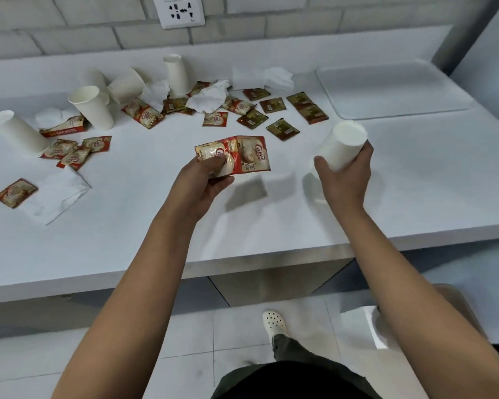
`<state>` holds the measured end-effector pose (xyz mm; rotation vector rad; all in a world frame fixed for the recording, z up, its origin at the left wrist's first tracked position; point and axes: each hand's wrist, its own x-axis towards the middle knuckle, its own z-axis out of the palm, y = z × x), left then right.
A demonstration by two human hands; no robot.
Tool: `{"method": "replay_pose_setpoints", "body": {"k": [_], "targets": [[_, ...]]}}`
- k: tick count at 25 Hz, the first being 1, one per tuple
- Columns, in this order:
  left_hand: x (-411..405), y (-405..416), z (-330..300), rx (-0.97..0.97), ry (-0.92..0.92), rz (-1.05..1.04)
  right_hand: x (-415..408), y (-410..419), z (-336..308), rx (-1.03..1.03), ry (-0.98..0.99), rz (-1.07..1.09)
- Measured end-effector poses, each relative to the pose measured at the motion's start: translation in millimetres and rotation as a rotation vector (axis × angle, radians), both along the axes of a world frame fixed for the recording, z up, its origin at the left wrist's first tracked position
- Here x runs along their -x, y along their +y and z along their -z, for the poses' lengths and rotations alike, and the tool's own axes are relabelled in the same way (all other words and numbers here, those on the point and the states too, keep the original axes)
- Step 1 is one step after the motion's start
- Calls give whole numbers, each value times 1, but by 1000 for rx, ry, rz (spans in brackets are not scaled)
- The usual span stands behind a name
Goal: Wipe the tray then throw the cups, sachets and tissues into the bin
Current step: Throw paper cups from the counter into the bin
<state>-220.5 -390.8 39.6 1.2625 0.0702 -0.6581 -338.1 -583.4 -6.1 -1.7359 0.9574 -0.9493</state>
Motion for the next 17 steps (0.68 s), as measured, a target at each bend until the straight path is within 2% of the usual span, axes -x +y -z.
{"method": "replay_pose_setpoints", "body": {"k": [8, 17], "targets": [[79, -53, -12, 26, 27, 218, 108, -19, 1, -3, -25, 189], [203, -167, 8, -97, -57, 474, 254, -119, 20, -92, -93, 397]]}}
